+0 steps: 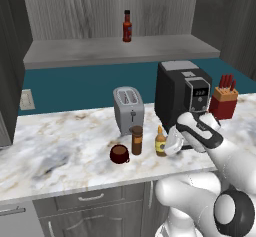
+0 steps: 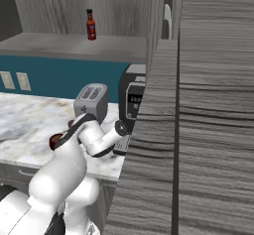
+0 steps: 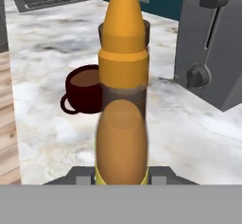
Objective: Pick the cinnamon and honey bottle from the cabinet and place them next to the mug.
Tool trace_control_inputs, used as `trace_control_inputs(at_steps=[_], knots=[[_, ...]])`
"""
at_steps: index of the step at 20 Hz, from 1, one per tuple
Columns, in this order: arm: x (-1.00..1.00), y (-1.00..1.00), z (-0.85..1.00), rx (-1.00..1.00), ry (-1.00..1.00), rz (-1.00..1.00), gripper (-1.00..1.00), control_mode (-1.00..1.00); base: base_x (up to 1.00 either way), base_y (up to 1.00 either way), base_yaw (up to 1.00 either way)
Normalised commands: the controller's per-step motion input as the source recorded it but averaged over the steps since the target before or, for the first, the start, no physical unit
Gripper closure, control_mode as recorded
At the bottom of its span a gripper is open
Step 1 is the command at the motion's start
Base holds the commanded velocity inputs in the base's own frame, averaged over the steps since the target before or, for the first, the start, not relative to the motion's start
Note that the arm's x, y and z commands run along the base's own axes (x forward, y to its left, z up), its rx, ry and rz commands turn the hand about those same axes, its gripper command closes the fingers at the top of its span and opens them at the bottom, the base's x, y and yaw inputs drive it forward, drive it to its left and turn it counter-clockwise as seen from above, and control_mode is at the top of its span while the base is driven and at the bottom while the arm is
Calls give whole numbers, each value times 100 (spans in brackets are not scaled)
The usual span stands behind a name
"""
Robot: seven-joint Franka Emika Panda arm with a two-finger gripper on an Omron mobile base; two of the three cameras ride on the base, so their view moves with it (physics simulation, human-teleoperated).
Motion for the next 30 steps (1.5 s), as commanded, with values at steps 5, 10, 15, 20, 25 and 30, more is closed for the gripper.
trace_control_inputs(at_steps=[5,10,15,20,25,30], knots=[[6,22,-29,-1,-15,0,100,-100,0,0,0],[1,11,-29,0,-14,0,100,-100,0,0,0],[0,10,-18,0,-3,0,100,-100,0,0,0],[0,21,-11,0,0,0,100,-100,0,0,0],[0,15,-20,1,0,0,100,-100,0,0,0],[0,17,-15,1,0,0,100,-100,0,0,0]])
